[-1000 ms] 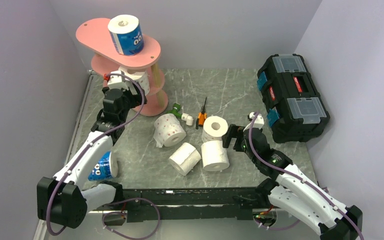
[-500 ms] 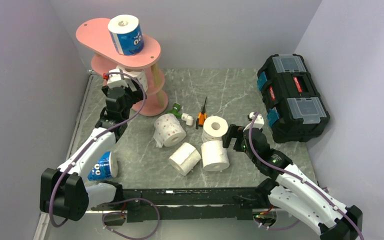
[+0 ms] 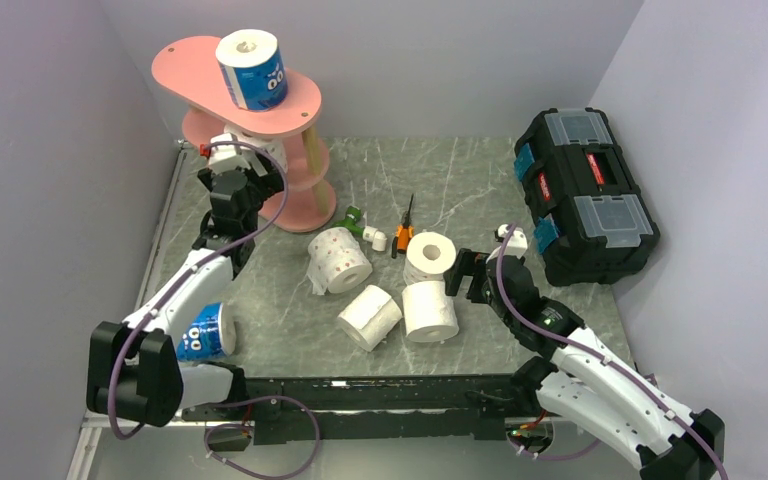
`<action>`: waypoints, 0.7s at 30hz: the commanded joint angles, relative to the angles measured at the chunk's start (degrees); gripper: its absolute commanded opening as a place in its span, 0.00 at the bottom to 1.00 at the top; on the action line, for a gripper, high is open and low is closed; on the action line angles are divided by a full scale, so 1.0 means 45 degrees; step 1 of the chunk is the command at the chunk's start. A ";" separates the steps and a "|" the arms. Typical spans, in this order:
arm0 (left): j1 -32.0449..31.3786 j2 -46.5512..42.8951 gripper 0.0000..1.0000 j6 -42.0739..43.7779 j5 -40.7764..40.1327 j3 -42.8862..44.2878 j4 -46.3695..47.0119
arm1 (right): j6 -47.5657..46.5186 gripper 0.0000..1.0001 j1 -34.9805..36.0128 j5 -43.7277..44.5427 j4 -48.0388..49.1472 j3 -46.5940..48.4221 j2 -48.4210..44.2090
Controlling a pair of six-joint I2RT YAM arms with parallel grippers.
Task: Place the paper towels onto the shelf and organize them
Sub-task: Adjust the paper towel on the shelf.
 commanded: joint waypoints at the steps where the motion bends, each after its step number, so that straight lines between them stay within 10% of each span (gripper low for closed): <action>1: 0.0271 0.0382 0.99 -0.0098 0.0056 0.0448 0.1216 | 0.0043 0.99 -0.0018 0.0362 0.0349 0.0021 0.0010; 21: 0.0925 0.1579 0.97 -0.0296 0.0670 0.0479 0.2952 | 0.0043 0.99 -0.0016 0.0405 0.0327 0.0017 0.0134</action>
